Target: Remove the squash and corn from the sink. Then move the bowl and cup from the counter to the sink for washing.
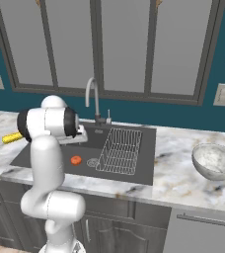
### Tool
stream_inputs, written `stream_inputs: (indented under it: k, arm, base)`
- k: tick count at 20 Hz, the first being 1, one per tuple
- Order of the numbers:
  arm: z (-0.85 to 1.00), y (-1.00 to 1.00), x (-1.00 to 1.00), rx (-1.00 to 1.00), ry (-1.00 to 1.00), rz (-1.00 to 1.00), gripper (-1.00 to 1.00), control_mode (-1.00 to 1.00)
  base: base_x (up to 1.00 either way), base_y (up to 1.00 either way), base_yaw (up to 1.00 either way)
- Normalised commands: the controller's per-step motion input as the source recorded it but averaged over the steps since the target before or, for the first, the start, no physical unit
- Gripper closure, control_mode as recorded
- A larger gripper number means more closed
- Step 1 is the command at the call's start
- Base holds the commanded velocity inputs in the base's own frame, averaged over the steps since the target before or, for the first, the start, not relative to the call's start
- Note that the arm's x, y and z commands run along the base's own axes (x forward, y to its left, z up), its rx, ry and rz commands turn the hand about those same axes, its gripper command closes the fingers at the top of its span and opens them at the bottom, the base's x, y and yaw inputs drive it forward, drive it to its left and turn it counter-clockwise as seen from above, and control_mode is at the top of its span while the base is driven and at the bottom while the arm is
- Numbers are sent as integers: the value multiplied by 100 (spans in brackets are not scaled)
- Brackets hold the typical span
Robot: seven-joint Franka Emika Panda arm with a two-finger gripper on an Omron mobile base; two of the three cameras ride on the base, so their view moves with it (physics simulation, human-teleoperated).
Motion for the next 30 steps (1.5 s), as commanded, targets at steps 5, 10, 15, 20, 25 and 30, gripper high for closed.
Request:
stream_inputs:
  k: [5, 10, 15, 20, 25, 30]
  arm:
    - [-18, 0, 7, 0, 3, 0, -100, -100]
    - [-19, 0, 7, 0, 4, 0, -100, -100]
    - [-19, 0, 7, 0, 4, 0, -100, -100]
    - [-20, 1, 8, 0, 4, 0, -100, -100]
    - [-22, 5, 7, 0, 2, 0, -100, -100]
    - [-22, 4, 10, 0, 2, 0, -100, -100]
  base:
    - [0, 0, 0]
    - [0, 0, 0]
    - [0, 0, 0]
    - [0, 0, 0]
    - [0, 0, 0]
    - [0, 0, 0]
